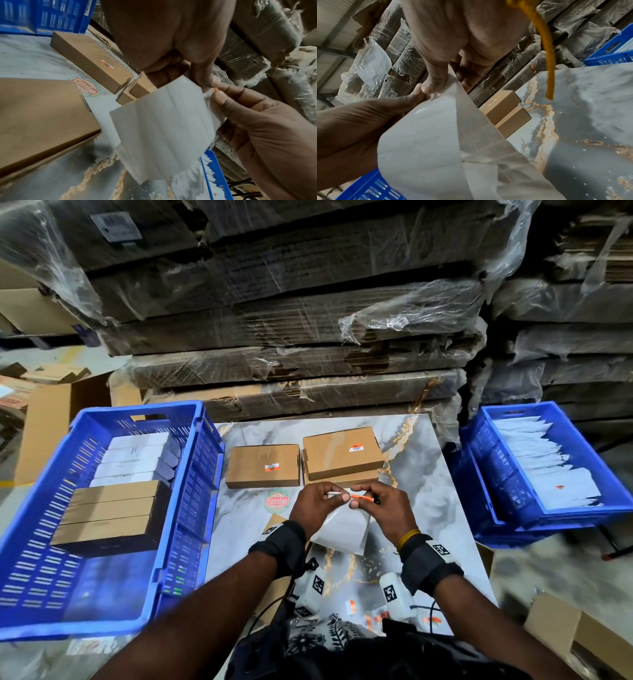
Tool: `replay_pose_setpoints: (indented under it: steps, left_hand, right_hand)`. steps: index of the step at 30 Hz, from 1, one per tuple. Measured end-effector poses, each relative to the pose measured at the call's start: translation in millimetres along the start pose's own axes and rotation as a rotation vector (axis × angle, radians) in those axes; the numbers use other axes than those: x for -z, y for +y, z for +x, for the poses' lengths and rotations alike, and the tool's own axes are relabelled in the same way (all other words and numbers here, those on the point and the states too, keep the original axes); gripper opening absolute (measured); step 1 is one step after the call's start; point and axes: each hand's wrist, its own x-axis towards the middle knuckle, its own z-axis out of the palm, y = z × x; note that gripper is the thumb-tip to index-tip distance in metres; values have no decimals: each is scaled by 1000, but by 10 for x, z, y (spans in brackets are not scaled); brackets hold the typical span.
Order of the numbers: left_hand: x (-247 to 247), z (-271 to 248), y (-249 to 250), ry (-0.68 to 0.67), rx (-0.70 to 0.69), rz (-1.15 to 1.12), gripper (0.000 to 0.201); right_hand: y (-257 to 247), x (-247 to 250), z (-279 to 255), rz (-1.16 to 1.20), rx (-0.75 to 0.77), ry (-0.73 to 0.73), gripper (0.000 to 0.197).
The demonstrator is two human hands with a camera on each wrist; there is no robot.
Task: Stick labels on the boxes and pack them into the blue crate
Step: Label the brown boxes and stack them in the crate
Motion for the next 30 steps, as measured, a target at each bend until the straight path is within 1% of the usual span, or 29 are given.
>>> replay_pose_setpoints:
  steps: [6, 11, 15, 19, 22, 26, 28, 30]
  left_hand:
    - [-19, -30, -4, 29, -72, 53, 6]
    - [-21, -25, -29, 26, -41, 69, 6]
    - [-15, -18, -31, 10, -33, 97, 4]
    - [-25, -1, -41, -7, -33, 111, 4]
    - [-50, 17, -77, -3, -8, 58, 6]
    - [-72, 21, -88, -3, 50, -13, 10]
    - [-71, 27, -101, -4, 39, 4, 9]
    - [-72, 30, -108, -13, 20, 28, 9]
  right_hand:
    - [13, -16, -13, -23, -8, -12, 14]
    - [42, -6, -42, -54, 9, -23, 12]
    - [12, 4, -67, -66, 50, -33, 10]
    - [21, 13, -70, -104, 108, -6, 8]
    - [62, 34, -64, -131, 161, 41, 9]
    - [119, 60, -61, -160, 150, 24, 14]
    - [132, 70, -77, -147, 145, 33, 15]
    - [145, 82, -94, -125, 126, 29, 20]
